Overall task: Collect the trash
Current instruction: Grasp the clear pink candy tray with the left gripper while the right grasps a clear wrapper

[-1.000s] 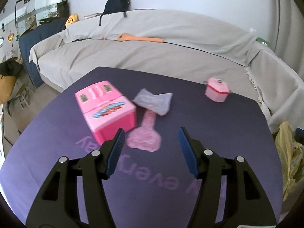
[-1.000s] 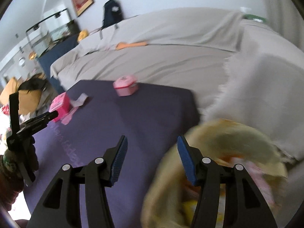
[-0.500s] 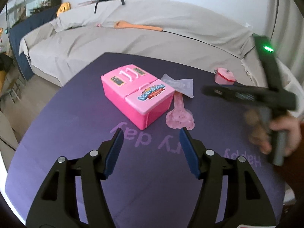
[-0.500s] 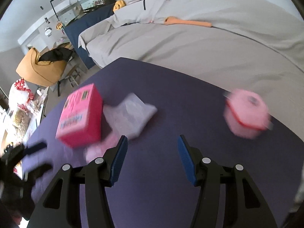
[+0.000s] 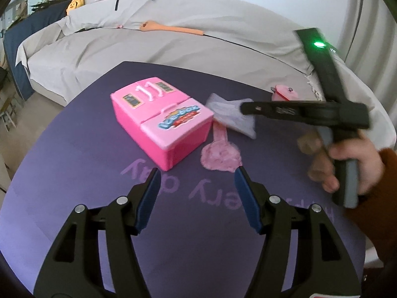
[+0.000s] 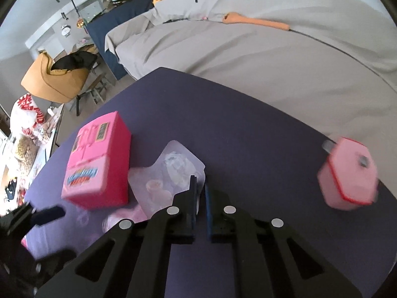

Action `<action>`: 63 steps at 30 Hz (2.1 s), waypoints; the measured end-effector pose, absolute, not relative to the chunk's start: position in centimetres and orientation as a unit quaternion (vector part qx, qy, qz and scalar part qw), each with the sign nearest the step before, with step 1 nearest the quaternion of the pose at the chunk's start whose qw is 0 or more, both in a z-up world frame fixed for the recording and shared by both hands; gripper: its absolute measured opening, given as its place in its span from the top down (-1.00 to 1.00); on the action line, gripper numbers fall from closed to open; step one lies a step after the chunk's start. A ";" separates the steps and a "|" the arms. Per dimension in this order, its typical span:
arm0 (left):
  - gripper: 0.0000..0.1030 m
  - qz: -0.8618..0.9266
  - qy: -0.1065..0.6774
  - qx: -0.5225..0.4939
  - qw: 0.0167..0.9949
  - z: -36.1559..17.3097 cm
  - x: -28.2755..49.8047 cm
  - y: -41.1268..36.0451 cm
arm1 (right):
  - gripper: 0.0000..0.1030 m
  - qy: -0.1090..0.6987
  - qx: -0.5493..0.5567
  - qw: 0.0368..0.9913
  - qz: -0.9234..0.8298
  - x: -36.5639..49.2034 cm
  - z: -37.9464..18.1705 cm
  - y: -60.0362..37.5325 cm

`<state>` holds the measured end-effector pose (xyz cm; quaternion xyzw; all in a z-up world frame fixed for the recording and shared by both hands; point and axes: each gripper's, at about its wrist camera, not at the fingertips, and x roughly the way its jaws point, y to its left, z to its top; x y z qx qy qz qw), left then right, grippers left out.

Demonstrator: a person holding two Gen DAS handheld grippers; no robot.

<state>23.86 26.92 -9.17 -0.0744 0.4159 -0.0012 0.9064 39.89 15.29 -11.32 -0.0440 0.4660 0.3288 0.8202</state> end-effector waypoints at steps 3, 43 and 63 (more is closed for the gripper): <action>-0.14 0.000 0.417 -0.063 0.907 -9.3 24.9 25.7 | 0.90 0.458 -0.042 0.832 0.311 38.6 -10.2 12.2; 0.16 0.046 0.419 -0.099 0.902 -8.7 22.3 23.1 | -0.11 0.465 -0.063 0.847 0.249 31.4 -12.3 3.7; 0.15 0.031 0.412 -0.141 0.899 -8.4 21.1 25.2 | 0.51 0.472 -0.103 0.847 0.223 33.2 -12.0 7.5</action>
